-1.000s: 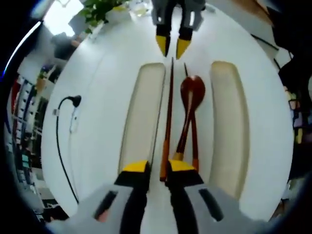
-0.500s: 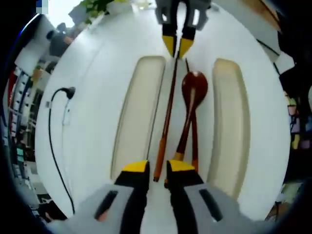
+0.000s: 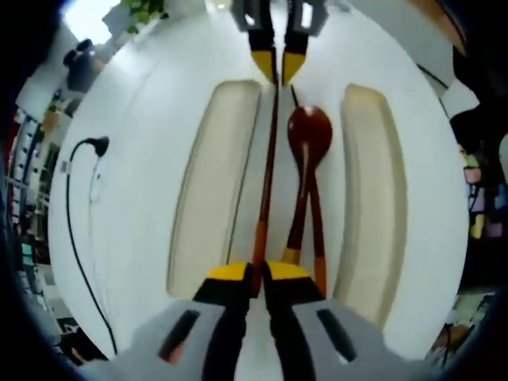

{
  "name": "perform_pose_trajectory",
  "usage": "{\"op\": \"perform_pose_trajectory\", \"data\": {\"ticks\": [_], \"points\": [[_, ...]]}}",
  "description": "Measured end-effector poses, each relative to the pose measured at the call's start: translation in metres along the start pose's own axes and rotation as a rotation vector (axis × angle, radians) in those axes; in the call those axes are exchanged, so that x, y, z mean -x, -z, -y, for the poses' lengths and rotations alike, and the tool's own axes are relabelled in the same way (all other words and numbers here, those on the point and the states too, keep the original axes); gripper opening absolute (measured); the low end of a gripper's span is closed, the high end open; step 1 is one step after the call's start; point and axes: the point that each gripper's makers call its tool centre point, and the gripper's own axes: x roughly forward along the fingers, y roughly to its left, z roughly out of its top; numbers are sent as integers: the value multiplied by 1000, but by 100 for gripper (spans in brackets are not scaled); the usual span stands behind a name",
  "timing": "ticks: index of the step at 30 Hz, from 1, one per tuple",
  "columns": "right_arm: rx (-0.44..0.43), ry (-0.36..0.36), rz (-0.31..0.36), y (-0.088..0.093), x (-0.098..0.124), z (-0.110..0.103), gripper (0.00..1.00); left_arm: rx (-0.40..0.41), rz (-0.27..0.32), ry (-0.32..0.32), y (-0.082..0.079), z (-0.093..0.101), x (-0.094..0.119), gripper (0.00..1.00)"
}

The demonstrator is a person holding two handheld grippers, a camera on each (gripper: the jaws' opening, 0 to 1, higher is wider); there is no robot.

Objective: Arrange the utensils inside the cutlery case until each visible utensil rests in its matching compartment.

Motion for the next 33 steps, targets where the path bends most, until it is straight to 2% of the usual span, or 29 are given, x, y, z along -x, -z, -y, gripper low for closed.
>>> {"op": "perform_pose_trajectory", "data": {"ticks": [2, 4, 5, 6, 7, 10, 11, 14, 17, 20, 27, 30, 33], "points": [[-7, 6, 11, 0, 0, 0, 4, -59, -14, 6, -1, 1, -1, 7], [-51, 24, 31, 0, 0, 0, 3, -54, -27, 4, -1, 0, -1, 7], [-45, 27, 29, 1, 0, -1, 3, -38, -38, 2, -1, -1, -1, 7], [-30, 47, 38, 0, 0, 0, 2, 13, -54, -6, 0, -1, -1, 7], [11, 73, 52, -1, 0, 1, 1, 33, -66, -15, 0, -2, -1, 7], [-2, 110, 55, 0, 0, -2, 0, -42, -84, -40, 0, -1, -1, 7], [1, 121, 56, 0, 0, -2, 0, -24, -87, -46, 0, 1, -2, 7], [7, 138, 56, 0, 0, -1, 0, -67, -106, -58, 0, 1, -2, 6], [-22, 121, 66, 0, 0, 2, 0, -76, -115, -61, 0, 0, -2, 6], [-5, 113, 58, 0, -1, 1, 0, -34, -105, -67, 0, 0, -2, 6], [-14, 119, 70, 0, 0, 1, 0, -7, -66, -63, 1, 0, -1, 6], [-30, 132, 85, -1, 0, 1, 0, -14, -94, -95, 0, 0, -2, 6], [-34, 146, 110, -1, 0, 1, 0, -26, -93, -100, 1, 0, -1, 6]]}}
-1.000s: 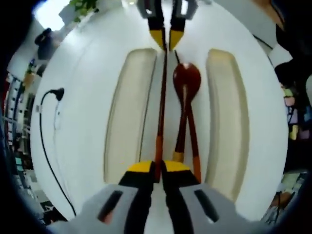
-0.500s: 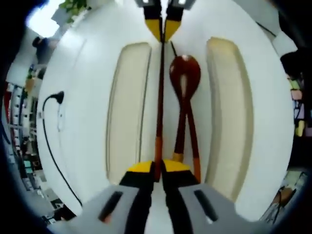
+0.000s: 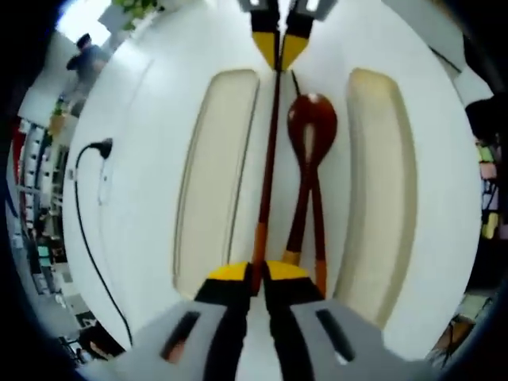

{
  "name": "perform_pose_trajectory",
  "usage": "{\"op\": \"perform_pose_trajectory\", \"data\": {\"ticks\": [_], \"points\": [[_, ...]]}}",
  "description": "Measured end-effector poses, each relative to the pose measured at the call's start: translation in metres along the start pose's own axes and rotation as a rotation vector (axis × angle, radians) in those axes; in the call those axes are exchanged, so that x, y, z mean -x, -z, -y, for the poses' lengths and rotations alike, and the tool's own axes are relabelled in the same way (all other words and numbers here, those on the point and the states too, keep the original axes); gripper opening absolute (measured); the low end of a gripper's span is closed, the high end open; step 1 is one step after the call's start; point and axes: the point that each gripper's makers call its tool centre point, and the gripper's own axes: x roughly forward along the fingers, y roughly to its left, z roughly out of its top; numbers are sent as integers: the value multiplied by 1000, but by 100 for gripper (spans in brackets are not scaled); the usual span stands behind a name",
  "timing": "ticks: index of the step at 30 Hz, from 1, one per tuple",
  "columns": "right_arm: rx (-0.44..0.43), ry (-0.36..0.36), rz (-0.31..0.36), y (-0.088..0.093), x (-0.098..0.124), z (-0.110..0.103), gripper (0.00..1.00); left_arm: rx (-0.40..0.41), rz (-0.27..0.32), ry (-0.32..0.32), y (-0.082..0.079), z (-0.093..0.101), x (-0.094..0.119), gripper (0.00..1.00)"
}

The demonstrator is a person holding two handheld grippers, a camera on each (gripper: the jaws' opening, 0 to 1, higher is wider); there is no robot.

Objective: Arrange the utensils inside the cutlery case until each visible utensil rests in its matching compartment.

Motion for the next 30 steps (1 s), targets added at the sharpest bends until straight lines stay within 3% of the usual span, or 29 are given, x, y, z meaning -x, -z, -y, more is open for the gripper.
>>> {"op": "perform_pose_trajectory", "data": {"ticks": [4, 6, 9, 17, 30], "points": [[12, 11, 4, -2, 1, 0, 0, -11, 21, -3, 0, -1, 1, 6], [36, 38, -4, -3, 5, 5, 0, 60, 45, 21, -2, -2, 0, 6], [42, 64, -13, -5, 14, 11, 0, 48, 61, 25, -4, -3, 1, 6], [38, 103, -26, -5, 31, 12, 0, 26, 106, -29, -11, -8, 25, 6], [-1, 83, 27, -27, 52, -8, 0, -9, 98, -18, 5, 18, 61, 6]]}}
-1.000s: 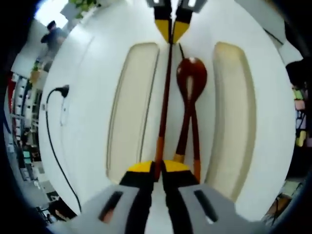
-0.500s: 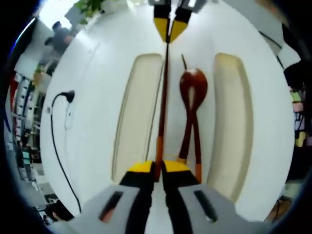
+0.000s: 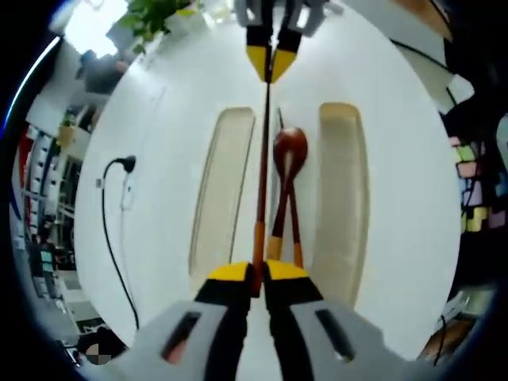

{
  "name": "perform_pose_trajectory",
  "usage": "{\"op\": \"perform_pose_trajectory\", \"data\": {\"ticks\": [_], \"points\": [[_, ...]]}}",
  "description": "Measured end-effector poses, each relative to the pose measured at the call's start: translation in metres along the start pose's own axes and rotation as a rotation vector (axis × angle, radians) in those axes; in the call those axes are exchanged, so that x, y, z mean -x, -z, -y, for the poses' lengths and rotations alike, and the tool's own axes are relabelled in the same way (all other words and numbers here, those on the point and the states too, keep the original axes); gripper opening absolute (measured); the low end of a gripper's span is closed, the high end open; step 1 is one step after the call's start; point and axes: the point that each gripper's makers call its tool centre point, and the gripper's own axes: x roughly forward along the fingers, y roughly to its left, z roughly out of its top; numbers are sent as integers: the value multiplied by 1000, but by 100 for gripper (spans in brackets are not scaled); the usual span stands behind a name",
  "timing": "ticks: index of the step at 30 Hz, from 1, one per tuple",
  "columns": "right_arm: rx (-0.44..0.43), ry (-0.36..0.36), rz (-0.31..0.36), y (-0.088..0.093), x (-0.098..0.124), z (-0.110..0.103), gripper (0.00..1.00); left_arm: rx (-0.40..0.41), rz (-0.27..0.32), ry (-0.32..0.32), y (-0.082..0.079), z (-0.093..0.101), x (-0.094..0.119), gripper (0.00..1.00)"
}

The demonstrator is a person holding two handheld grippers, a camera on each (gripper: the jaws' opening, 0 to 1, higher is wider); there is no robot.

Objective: Arrange the utensils inside the cutlery case until each visible utensil rests in its matching compartment.

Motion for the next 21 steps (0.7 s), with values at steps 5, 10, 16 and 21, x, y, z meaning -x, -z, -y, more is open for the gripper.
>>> {"op": "perform_pose_trajectory", "data": {"ticks": [5, 10, 16, 21], "points": [[17, -37, 21, -8, 2, -19, 0, -18, -16, 20, 10, 11, 6, 6], [87, -27, 6, -12, 5, -30, 0, -27, -12, 41, 15, 24, 12, 6], [112, -58, -9, -14, 4, -44, 0, -42, -30, 87, 21, 37, 12, 6], [77, -106, -7, -14, 0, -55, 0, -37, -24, 107, 25, 39, 12, 6]]}}
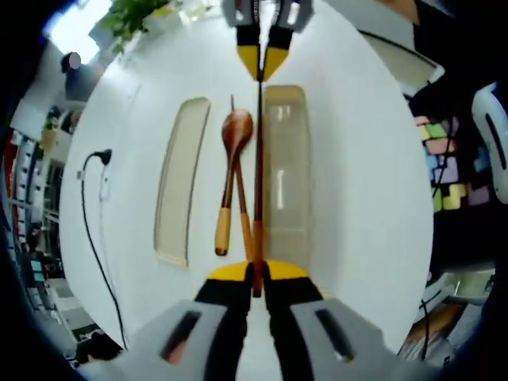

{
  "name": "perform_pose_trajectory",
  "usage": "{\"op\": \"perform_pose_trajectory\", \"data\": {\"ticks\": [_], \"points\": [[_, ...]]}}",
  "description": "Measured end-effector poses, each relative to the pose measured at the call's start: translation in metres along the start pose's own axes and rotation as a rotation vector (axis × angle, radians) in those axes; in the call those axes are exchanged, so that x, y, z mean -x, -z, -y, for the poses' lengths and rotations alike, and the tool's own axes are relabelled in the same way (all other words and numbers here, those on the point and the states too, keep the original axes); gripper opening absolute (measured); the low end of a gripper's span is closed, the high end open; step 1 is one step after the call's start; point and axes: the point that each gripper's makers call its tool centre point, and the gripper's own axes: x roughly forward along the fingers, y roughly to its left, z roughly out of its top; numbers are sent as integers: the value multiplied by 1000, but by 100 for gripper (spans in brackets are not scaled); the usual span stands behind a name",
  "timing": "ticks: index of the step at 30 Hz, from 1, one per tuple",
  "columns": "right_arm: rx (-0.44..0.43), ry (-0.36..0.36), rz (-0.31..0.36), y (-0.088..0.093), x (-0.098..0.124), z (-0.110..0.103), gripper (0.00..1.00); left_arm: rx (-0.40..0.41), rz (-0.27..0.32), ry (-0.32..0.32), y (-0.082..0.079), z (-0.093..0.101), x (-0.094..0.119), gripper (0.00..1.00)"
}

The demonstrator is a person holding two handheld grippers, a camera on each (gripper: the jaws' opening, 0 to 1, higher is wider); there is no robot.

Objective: Arrange the utensils inside the cutlery case until each visible utensil rests in its matching compartment.

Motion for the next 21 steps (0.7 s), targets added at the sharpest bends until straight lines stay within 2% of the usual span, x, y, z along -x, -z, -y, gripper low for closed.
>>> {"op": "perform_pose_trajectory", "data": {"ticks": [5, 12, 14, 21], "points": [[-54, -36, 4, -2, -5, -8, 0, 7, 2, 31, 5, 7, -3, 6], [-54, -74, 7, -8, -13, -20, 0, -4, -41, 68, 14, 15, -8, 6], [-58, -103, -14, -7, -16, -25, 0, -6, -44, 68, 15, 15, -9, 6], [-53, -96, -30, -8, -15, -22, 0, -2, -62, 102, 17, 20, -13, 6]]}}
